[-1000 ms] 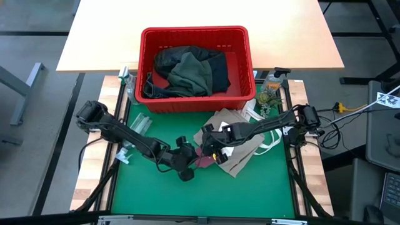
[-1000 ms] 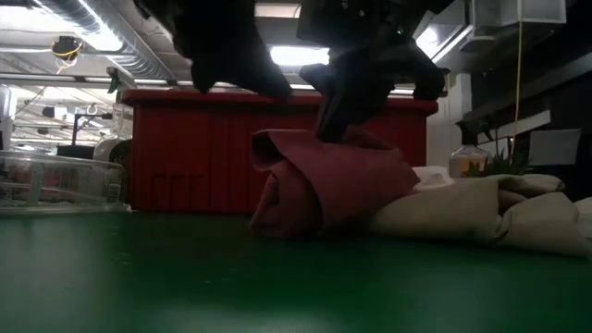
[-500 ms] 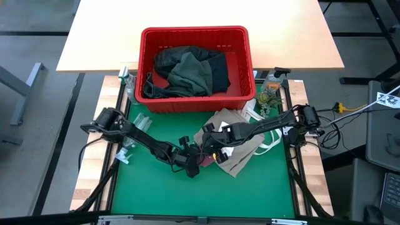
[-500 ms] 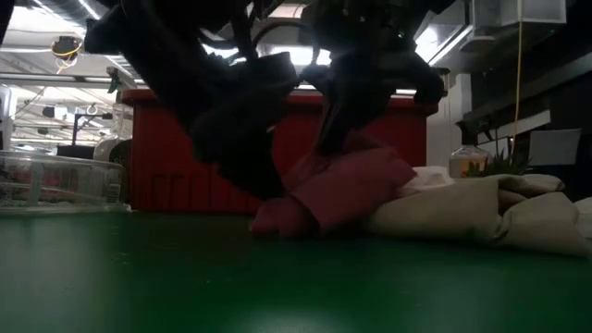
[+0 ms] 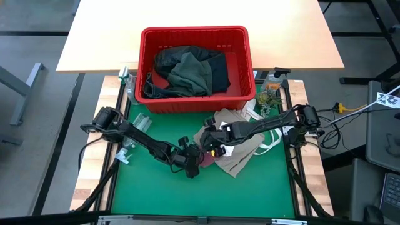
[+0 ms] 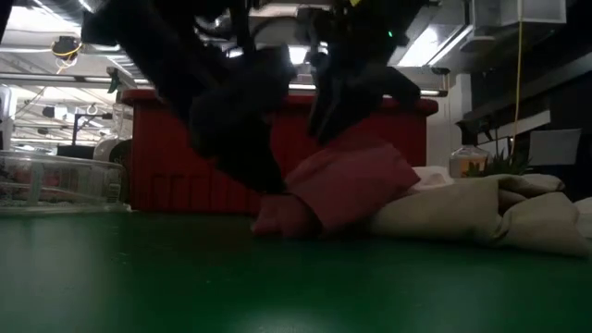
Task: Fold laundry
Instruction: Fold the pink underwear, then stack the folded pink underwear on top of the folded white underwear
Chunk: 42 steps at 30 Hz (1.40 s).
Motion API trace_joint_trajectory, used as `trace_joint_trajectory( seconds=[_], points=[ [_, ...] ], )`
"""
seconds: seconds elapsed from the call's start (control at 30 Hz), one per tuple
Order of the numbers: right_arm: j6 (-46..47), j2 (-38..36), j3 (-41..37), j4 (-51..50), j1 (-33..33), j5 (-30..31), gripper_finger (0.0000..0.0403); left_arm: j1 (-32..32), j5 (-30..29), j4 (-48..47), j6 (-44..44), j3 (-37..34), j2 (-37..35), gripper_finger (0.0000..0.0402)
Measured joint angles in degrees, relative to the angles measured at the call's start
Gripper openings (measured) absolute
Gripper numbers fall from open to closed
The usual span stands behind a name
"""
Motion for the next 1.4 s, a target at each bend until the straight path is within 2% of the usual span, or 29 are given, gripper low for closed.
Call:
trace_joint_trajectory(
  seconds=[0.3,0.43,0.57,0.7,0.83,0.97,1.17,1.3,1.4],
  points=[
    [2.69,0.00,10.06,-13.59,0.07,0.26,0.0135,-0.11,0.97,-0.22,0.00,0.00,-5.60,0.0000],
    [4.81,-0.02,12.60,-17.88,0.04,-1.90,0.0136,0.05,1.19,-0.06,-0.70,0.00,-5.87,0.0007],
    [5.23,-0.04,13.13,-21.20,0.04,-3.58,0.0136,0.09,1.32,-0.04,-0.60,0.00,-6.04,0.0047],
    [6.20,-0.04,13.13,-23.84,0.04,-5.84,0.0136,0.09,1.68,0.28,-0.60,0.00,-6.04,0.0108],
    [6.38,-0.04,13.13,-24.68,0.04,-6.32,0.0136,0.06,4.53,4.88,-0.38,0.00,-6.04,0.0162],
    [6.43,-0.04,13.13,-24.65,0.04,-6.37,0.0136,-0.51,8.10,8.82,2.75,0.00,-6.04,0.0200],
    [7.82,-0.04,13.13,-24.73,0.04,-9.69,0.0136,-2.63,7.24,12.20,8.65,0.00,-5.41,0.0227],
    [7.79,-0.04,13.13,-25.00,0.07,-12.33,0.0136,-4.37,6.01,15.44,15.37,0.04,-3.06,0.0229],
    [7.85,-0.04,13.13,-25.20,0.04,-13.81,0.0136,-5.40,2.60,15.05,18.59,0.03,-1.16,0.0226]
  ],
)
